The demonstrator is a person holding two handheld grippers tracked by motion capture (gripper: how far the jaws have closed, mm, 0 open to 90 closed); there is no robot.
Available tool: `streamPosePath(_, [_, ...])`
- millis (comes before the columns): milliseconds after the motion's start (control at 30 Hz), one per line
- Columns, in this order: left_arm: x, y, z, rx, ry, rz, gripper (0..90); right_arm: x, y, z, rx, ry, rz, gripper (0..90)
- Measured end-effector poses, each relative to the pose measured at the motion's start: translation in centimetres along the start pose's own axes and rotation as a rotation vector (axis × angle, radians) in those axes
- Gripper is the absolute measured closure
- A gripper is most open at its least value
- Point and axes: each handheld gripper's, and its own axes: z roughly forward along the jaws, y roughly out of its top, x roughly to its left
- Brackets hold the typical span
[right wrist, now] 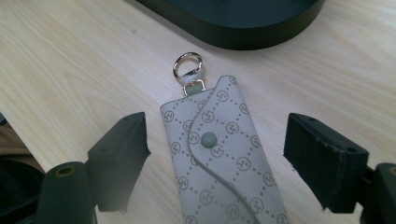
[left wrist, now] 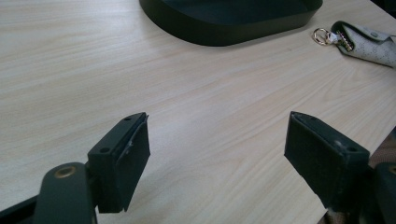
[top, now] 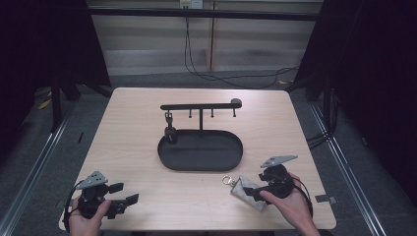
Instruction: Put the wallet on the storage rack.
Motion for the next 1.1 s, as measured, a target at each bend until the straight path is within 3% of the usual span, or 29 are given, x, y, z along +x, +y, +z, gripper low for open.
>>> streamPosePath(100, [-0.2, 0.0, -0.1, -0.009, -0.007, 0.01, 22.2, 0.1, 0.5, 0.5, 0.03, -0.007, -0.008, 21.5])
streamPosePath(267, [-0.3, 0.0, 0.2, 0.019, -0.027, 0.01, 22.1, -0.1, 1.0, 0.5, 0.037, 0.035, 0.002, 23.1])
streamPosePath(533, [-0.3, -0.1, 0.1, 0.011, -0.002, -0.005, 21.9, -0.4, 1.2, 1.0, 0.101, 0.064, -0.014, 31.2])
streamPosePath(633, [-0.3, -0.1, 0.1, 0.019, -0.007, 0.0, 21.7, -0.4, 1.3, 0.9, 0.118, 0.068, -0.014, 29.8])
streamPosePath(867, [-0.5, -0.1, 0.2, 0.023, -0.015, 0.012, 21.7, -0.7, 1.3, 1.3, 0.214, 0.064, -0.022, 22.8])
streamPosePath(967, [-0.8, 0.0, 0.0, 0.021, 0.017, 0.039, 21.2, -0.8, 1.4, 1.4, 0.233, 0.078, -0.021, 21.6])
streamPosePath(1100, [-0.7, 0.0, 0.0, 0.013, 0.004, 0.029, 21.2, -0.9, 1.6, 1.7, 0.271, 0.086, -0.027, 19.1])
